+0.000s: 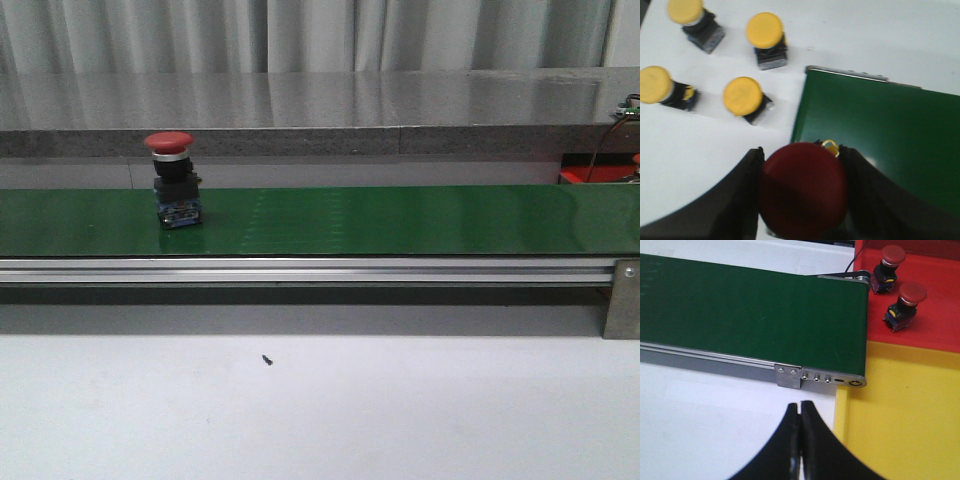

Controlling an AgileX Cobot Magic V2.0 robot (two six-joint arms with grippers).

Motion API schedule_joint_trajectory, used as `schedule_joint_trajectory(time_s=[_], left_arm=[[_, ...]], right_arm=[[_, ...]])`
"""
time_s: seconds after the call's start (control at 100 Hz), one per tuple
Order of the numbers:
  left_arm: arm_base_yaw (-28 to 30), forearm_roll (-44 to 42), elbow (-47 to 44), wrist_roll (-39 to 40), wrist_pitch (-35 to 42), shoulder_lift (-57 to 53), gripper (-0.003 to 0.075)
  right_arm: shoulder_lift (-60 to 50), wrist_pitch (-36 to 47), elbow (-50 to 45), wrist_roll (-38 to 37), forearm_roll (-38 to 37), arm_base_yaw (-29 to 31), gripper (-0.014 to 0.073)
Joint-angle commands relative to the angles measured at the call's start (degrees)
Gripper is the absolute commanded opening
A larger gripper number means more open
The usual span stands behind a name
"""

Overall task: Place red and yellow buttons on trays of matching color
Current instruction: 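Place the red button on the belt and open the left gripper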

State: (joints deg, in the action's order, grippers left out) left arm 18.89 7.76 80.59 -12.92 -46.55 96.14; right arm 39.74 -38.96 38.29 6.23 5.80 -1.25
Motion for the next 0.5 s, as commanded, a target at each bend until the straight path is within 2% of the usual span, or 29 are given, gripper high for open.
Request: schedule_joint_trajectory(time_s=[0.0, 0.2, 0.49], left_arm=[[-3.2, 0.9, 0.4, 0.5, 3.0, -2.9, 0.0029], [-8.8, 0.9, -2.7, 0.5, 6.9, -2.9, 0.0029], [-11.6, 1.0, -3.4, 0.5, 7.3, -2.6, 0.003]], right_arm=[[-0.2, 3.7, 1.5, 0.1, -0.1, 0.0, -0.0069], [-0.2, 3.7, 1.5, 0.1, -0.1, 0.0, -0.0069], [-0.2, 3.7, 1.5, 0.1, -0.1, 0.0, -0.0069]])
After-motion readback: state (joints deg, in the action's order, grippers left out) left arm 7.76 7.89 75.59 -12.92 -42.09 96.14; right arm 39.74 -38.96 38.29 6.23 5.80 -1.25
